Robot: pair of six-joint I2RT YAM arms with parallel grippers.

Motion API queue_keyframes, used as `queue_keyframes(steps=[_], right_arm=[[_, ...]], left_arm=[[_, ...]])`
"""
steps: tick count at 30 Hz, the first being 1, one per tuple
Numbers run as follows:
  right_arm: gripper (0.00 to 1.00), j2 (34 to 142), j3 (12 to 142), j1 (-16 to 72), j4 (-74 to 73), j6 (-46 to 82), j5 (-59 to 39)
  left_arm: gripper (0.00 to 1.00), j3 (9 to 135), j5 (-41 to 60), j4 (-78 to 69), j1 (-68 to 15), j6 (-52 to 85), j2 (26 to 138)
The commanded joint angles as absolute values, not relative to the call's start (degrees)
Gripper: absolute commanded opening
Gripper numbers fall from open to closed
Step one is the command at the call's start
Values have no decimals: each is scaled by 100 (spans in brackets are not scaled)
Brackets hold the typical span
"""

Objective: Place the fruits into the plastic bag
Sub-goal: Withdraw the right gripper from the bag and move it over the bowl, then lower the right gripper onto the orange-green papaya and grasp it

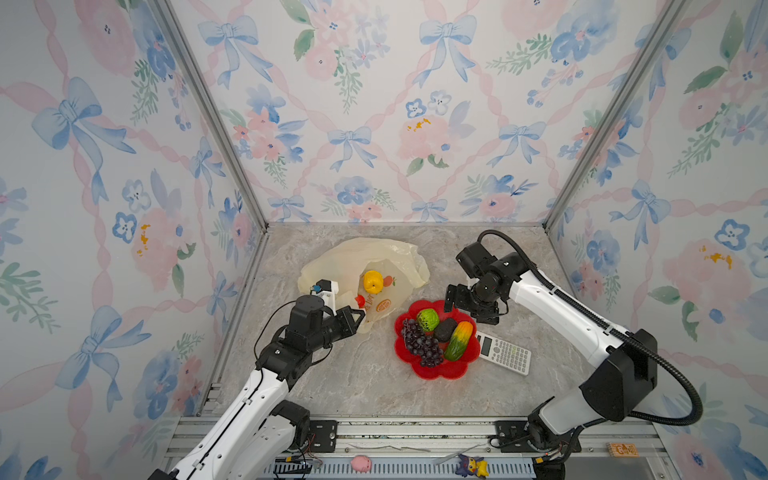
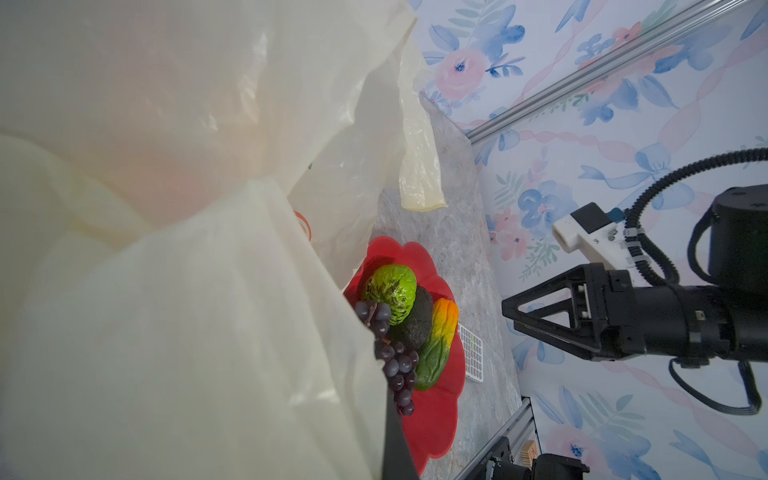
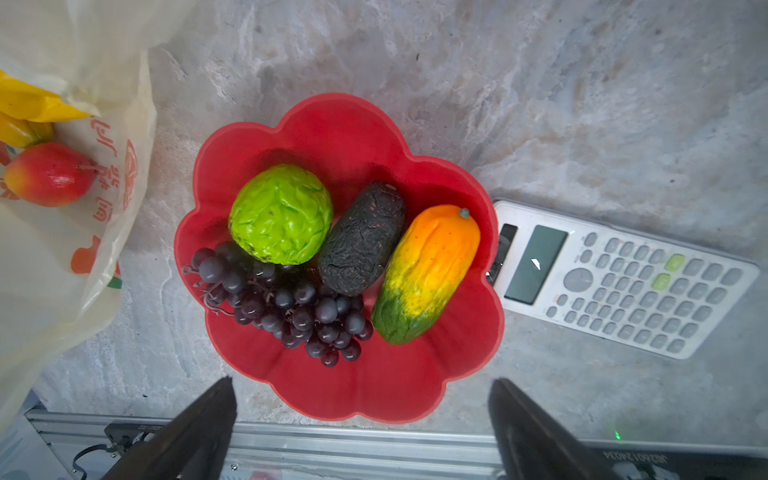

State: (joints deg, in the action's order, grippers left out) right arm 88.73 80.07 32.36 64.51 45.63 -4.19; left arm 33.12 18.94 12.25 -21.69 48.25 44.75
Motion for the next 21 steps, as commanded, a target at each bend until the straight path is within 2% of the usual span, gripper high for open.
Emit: queue_keyframes(steps=[1,5,21], right_arm=[[97,8722,7640,3250,6609,4906,-387],[99,8697,7217,3282,6154,5167,-600],[75,9127,6797,3390,5790,5001,-465]], left_arm=[[0,3267,1881,1149,-2141,4789,4462],[0,3249,1872,1148,-2143,4816,4465],[0,3216,1907,1167,-2100,4878,4409]])
